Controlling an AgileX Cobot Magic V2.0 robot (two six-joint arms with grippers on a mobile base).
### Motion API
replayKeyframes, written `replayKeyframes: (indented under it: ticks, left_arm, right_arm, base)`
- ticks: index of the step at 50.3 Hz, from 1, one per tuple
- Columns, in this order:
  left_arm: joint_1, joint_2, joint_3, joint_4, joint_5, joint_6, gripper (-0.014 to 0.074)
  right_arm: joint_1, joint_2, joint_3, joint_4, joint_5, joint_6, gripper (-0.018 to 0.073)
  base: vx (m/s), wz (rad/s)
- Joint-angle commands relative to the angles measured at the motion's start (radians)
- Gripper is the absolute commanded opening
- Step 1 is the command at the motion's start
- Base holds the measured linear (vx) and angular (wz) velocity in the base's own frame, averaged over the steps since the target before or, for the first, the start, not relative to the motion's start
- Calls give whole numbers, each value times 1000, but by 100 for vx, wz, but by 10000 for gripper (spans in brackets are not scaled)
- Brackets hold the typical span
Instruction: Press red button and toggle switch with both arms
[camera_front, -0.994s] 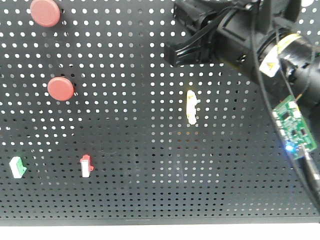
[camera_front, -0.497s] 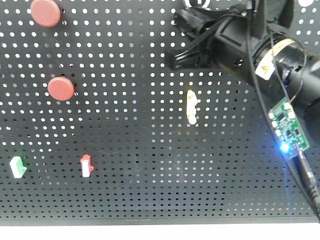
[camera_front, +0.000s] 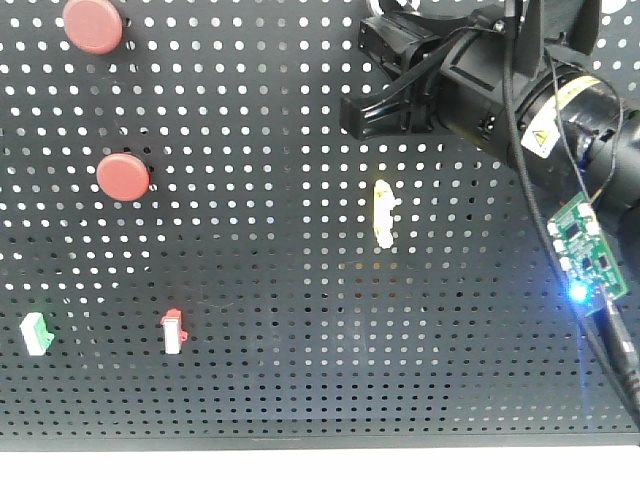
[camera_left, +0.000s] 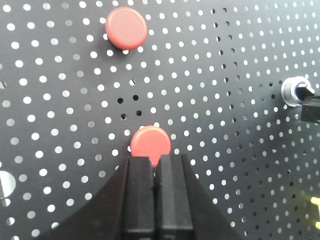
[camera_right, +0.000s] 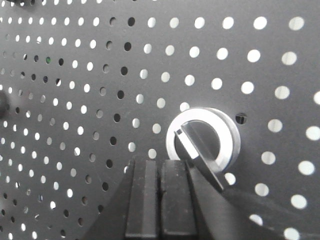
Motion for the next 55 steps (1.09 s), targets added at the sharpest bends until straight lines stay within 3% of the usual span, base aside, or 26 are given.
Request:
replayKeyframes:
  ticks: [1,6,22,55]
  left_arm:
    - [-4,-6,-25,-12,-71,-3,2]
    - [-4,-6,-25,-12,-62,-3,2]
    - [-4,-6,-25,-12,-49,-3,2]
    - [-4,-6,-25,-12,-55,-3,2]
  right_arm:
    - [-10,-72,-35,-7,-22,-20,-3]
    - [19,-145,20,-81,10,-35,-3]
    - [5,-394,315,-72,13,-32,-3]
    - [5,-420,347,-72,14,-32,-3]
  base:
    - [0,0]
    - [0,0]
    - [0,0]
    - [0,0]
